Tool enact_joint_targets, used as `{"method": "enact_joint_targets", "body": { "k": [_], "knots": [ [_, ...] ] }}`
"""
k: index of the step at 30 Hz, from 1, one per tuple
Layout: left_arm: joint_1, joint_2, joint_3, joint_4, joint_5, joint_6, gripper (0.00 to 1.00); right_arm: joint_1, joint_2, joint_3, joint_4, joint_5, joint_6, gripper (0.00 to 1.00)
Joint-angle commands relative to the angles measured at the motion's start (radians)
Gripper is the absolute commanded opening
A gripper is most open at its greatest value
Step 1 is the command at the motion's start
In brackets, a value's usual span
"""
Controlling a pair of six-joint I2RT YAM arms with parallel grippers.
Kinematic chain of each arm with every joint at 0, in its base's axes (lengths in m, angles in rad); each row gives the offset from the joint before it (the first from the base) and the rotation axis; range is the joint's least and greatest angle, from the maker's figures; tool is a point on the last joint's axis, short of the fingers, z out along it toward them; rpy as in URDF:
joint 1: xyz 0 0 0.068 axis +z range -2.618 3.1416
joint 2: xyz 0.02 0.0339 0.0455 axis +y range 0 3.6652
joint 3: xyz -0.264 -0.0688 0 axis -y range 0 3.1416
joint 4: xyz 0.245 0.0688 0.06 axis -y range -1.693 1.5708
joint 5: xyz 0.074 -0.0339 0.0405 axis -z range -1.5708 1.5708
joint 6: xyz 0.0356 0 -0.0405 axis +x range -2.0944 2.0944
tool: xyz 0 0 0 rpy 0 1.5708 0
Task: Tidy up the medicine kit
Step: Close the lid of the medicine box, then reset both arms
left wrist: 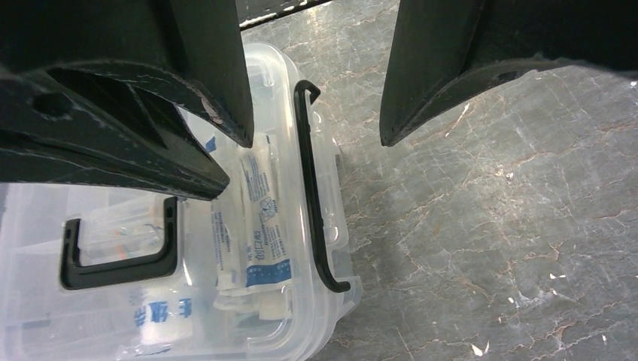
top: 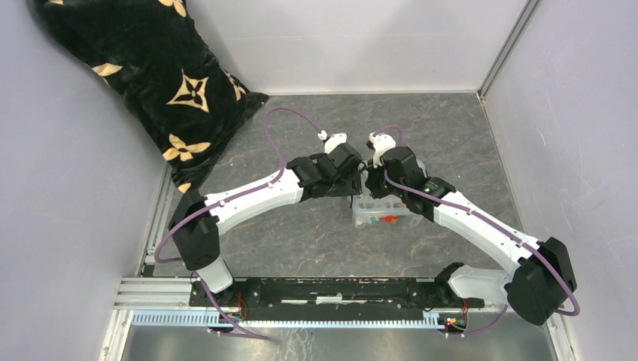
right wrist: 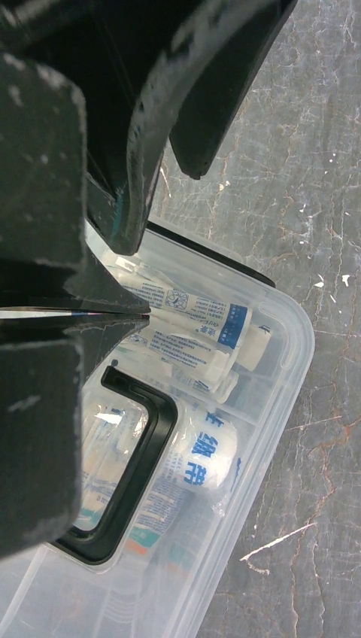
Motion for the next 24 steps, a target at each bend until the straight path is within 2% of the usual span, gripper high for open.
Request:
{"method": "enact_joint_targets", "body": {
  "k": [1,8,16,23,24],
  "knots": [
    [-0.006,-0.082,0.045,0.034,0.017,0.025,0.70,-0.003,0.028,-0.031,-0.095,0.001,-0.006,0.00],
    [-0.002,-0.175,-0.004,0.083,0.007,0.014,0.73,-0.003,0.021,-0.031,-0.095,0.004,-0.006,0.00],
    [-0.003,-0.439,-0.136,-0.006,-0.304,-0.070,0.75,-0.003,-0.007,0.033,-0.079,0.023,-0.015,0.00],
    [-0.002,-0.517,-0.111,-0.155,-0.451,-0.050,0.81,-0.004,-0.071,0.116,-0.036,0.029,-0.025,0.00],
    [-0.003,-0.524,-0.109,-0.165,-0.461,-0.042,0.81,-0.003,-0.090,0.118,-0.028,0.038,-0.027,0.03]
  ]
}}
